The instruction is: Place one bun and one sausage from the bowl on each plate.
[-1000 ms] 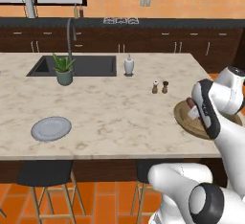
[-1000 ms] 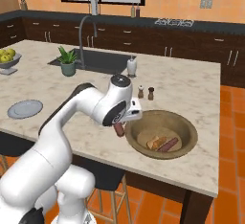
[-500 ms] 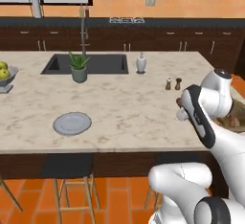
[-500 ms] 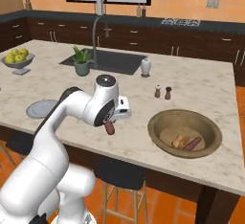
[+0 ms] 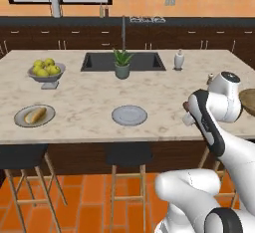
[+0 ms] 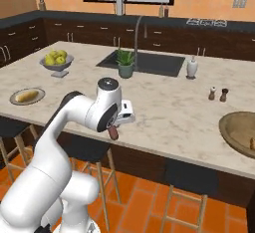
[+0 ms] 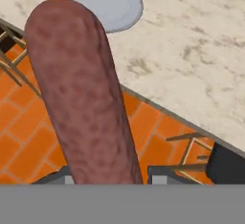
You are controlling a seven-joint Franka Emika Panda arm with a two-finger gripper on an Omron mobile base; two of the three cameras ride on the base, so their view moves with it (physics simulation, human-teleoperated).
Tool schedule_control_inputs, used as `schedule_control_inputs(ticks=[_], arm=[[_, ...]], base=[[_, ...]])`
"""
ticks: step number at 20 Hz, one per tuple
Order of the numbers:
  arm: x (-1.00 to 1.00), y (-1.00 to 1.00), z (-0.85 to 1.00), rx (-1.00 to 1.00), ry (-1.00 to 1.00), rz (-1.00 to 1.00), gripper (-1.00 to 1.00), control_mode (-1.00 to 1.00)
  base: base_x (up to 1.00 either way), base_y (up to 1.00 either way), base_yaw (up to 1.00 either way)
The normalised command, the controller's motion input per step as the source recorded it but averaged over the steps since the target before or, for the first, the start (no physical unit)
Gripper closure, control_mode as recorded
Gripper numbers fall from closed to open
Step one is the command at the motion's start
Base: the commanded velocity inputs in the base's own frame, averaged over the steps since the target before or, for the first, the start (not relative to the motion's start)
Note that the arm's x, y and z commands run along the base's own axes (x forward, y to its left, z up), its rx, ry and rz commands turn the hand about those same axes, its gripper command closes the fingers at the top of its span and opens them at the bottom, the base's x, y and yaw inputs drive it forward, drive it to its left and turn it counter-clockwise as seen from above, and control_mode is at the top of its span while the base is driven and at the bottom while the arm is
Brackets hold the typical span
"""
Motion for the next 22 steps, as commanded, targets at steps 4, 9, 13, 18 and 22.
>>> schedule_control_inputs(ticks=[4, 9, 13, 18, 22], arm=[[0.00, 0.00, 0.00, 0.00, 0.00, 0.00, 1.00, 1.00], [0.00, 0.00, 0.00, 0.00, 0.00, 0.00, 1.00, 1.00], [0.00, 0.00, 0.00, 0.00, 0.00, 0.00, 1.00, 1.00], [0.00, 0.00, 0.00, 0.00, 0.00, 0.00, 1.00, 1.00], [0.00, 0.00, 0.00, 0.00, 0.00, 0.00, 1.00, 1.00]], base=[[0.00, 1.00, -0.13], [0.00, 1.00, -0.18], [0.16, 1.00, -0.21], [0.48, 1.00, -0.16], [0.64, 1.00, -0.12]])
